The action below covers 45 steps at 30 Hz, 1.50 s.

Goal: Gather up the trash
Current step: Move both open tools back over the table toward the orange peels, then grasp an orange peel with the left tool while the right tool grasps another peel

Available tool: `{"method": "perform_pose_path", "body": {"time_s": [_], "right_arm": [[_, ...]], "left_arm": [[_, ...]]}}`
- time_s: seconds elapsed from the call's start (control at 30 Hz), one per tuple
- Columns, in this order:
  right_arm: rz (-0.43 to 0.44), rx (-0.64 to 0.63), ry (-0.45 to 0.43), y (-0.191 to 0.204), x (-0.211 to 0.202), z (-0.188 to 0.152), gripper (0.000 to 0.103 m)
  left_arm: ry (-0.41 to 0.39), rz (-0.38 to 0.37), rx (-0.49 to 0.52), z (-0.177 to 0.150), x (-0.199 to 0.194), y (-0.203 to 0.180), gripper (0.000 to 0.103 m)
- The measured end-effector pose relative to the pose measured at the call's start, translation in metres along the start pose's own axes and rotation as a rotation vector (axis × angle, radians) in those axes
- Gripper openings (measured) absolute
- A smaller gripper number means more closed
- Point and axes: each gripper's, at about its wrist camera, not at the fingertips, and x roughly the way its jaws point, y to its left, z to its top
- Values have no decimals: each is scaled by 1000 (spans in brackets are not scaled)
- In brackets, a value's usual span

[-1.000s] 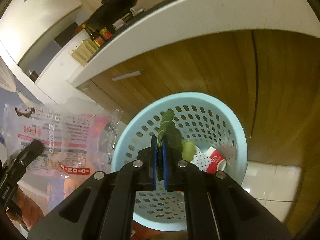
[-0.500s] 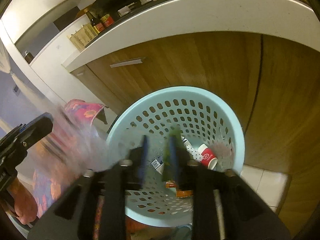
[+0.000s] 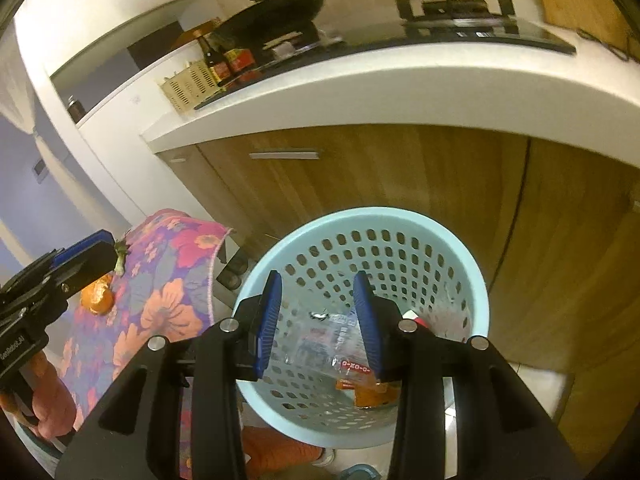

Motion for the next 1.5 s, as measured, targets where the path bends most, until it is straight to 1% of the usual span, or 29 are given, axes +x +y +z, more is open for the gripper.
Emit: {"method": "perform_pose_path", "body": {"time_s": [0.03, 0.1, 0.17, 0.3, 0.4, 0.5, 0.53, 0.6, 0.67, 0.77, 0.83, 0.9, 1.0, 1.03, 1.13, 1.23, 1.3, 1.33, 1.4, 1.5], "right_arm": [[3, -12, -3, 6, -2, 0, 44], [4, -31, -16, 15, -5, 1, 49], [12, -57, -29, 27, -9, 1, 49], [31, -110, -40, 55, -13, 1, 49], [37, -139, -36, 75, -11, -1, 49], [64, -181, -27, 100, -9, -3, 49], [73, -197, -26, 110, -8, -5, 49], [105, -216, -18, 130, -4, -10, 49], [142, -257, -6, 157, 2, -17, 49], [164, -326, 8, 193, 11, -27, 49], [196, -355, 22, 220, 18, -35, 50], [237, -377, 56, 240, 29, -42, 50], [256, -433, 95, 272, 47, -54, 50], [267, -450, 109, 284, 55, -58, 50], [281, -463, 137, 306, 73, -62, 50], [268, -503, 149, 327, 93, -64, 51], [255, -536, 151, 340, 105, -65, 52], [253, -545, 157, 347, 112, -64, 53], [257, -547, 163, 356, 124, -62, 56], [253, -542, 154, 362, 138, -59, 57]], "left_arm": [[-7, 2, -6, -1, -5, 3, 34], [-20, 7, -14, -2, -13, 7, 35], [-34, 12, -23, -3, -22, 13, 36], [-63, 29, -47, -5, -41, 27, 43], [-86, 43, -75, -8, -56, 41, 43], [-107, 29, -138, -14, -71, 62, 44], [-122, 12, -175, -16, -79, 72, 45], [-148, 11, -214, -19, -91, 86, 48], [-169, 29, -237, -22, -103, 99, 49], [-204, 63, -270, -28, -123, 122, 49], [-230, 88, -290, -33, -135, 138, 56], [-267, 125, -331, -42, -152, 160, 60], [-296, 164, -413, -62, -169, 197, 65], [-296, 171, -435, -68, -172, 207, 65], [-289, 229, -504, -88, -179, 239, 64], [-269, 275, -573, -109, -183, 277, 64], [-258, 306, -600, -118, -184, 297, 64], [-242, 335, -618, -123, -182, 311, 64], [-216, 360, -648, -131, -177, 331, 64], [-180, 391, -698, -142, -167, 362, 64]]}}
